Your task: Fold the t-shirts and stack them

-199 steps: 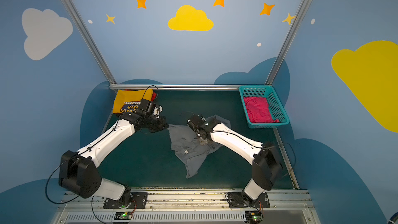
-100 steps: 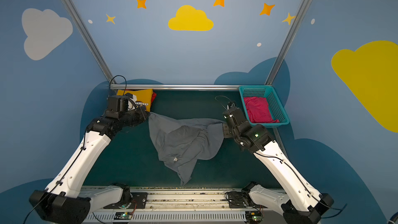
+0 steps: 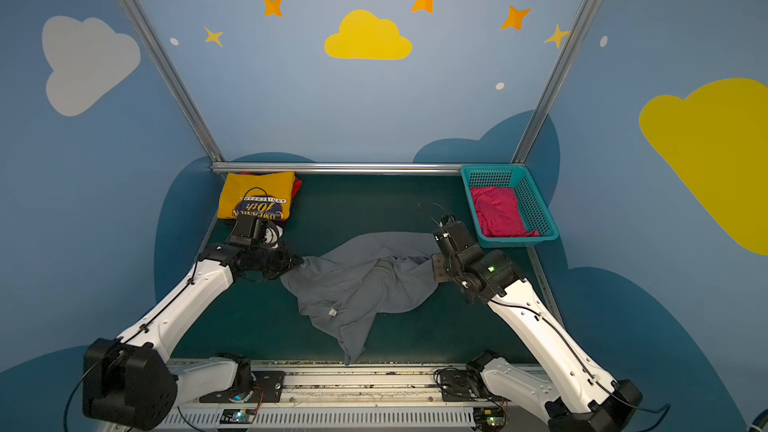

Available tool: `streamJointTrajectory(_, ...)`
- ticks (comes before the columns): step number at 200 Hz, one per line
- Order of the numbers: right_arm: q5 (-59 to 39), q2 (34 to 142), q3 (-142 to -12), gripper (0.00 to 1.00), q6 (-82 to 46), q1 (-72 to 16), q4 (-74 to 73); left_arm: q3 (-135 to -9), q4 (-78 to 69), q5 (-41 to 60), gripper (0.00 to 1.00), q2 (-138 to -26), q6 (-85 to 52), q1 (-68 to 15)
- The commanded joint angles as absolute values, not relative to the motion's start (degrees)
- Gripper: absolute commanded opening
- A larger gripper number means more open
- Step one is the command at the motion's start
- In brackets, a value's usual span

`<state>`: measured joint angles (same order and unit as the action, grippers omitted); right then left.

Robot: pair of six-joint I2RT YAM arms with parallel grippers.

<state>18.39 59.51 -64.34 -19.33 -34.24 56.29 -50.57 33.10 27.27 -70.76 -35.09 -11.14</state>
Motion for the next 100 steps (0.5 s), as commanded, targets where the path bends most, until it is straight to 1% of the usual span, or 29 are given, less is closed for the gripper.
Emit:
streamJointTrajectory(1,15.55,60.36,-63.32,0.0,-20.52,-33.79,54.33,-49.32,28.49,29.69,0.1,-71.09,-38.66,-15.98)
streamJointTrajectory(20,14.73,61.09,-62.82,0.0,-20.68,-33.58,53.53,-49.21,28.45,28.88,0.15,-72.78,-39.13,-20.41)
streamJointTrajectory(41,14.0,61.95,-62.59,0.0,-20.58,-33.31,53.0,-48.5,28.83,28.57,0.21,-75.23,-39.43,-22.22)
streamJointTrajectory(73,13.45,62.53,-62.42,0.0,-20.35,-32.88,52.87,-47.81,28.6,27.17,0.24,-76.91,-39.91,-22.89)
streamJointTrajectory(100,13.19,61.82,-61.75,0.0,-20.63,-32.7,52.72,-48.36,29.38,24.79,0.24,-74.3,-39.46,-23.27)
